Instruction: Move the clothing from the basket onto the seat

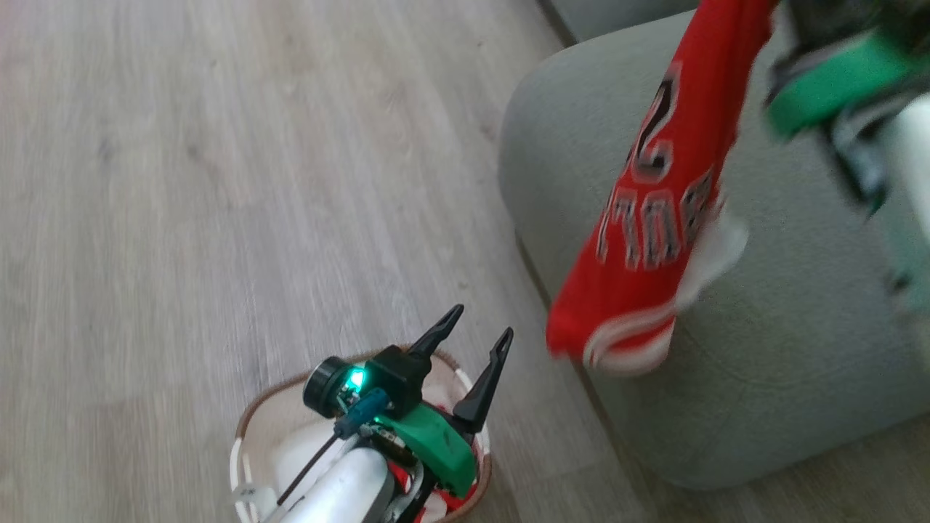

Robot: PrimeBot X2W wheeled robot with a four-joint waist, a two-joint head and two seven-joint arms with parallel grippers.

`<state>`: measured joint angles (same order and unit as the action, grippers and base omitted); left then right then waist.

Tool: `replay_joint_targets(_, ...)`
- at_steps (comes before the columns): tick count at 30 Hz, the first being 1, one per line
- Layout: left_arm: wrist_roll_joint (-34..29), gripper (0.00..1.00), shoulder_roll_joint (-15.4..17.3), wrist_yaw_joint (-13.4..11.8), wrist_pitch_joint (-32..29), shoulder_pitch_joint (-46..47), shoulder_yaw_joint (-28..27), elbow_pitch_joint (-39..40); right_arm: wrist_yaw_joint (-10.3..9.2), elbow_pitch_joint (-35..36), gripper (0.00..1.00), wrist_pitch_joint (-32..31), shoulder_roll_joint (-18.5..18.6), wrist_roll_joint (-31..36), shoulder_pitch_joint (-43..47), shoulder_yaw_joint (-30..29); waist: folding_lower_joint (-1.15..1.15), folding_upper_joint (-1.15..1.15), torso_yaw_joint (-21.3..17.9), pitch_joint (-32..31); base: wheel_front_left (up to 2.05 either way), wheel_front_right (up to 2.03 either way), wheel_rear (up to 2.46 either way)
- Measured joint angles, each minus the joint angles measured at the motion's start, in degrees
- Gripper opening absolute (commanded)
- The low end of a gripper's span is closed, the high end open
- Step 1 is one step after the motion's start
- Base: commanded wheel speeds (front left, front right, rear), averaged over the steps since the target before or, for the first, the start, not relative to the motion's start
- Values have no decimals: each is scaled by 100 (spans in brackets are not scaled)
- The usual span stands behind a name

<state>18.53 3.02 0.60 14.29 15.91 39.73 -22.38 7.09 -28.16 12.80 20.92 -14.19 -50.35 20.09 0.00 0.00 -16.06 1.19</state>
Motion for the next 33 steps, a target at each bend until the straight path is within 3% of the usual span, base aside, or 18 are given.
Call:
replay_joint_targets(8,-345,100,53,46,0,240,-144,290,0,-628,0,-310,535,13,-1623,-336,0,0,360,638,0,0,0)
replay_joint_targets(12,-555,100,187,69,1,703,-205,548,0,-1059,0,-498,906,278,-2815,-546,0,0,589,1292,0,0,0)
replay_joint_targets(19,-733,100,276,88,19,1121,-297,824,0,-1506,0,-488,1223,776,-3935,-1162,1,0,875,2212,0,0,0)
replay_joint_targets(26,-822,100,403,32,41,1265,-352,972,0,-2281,0,-123,1134,1063,-3850,-2232,2,0,1080,2900,0,0,0)
replay_joint_targets(33,-821,100,589,-19,16,1267,-405,1098,0,-2920,0,111,539,1380,-2931,-2750,3,0,1070,3280,0,0,0)
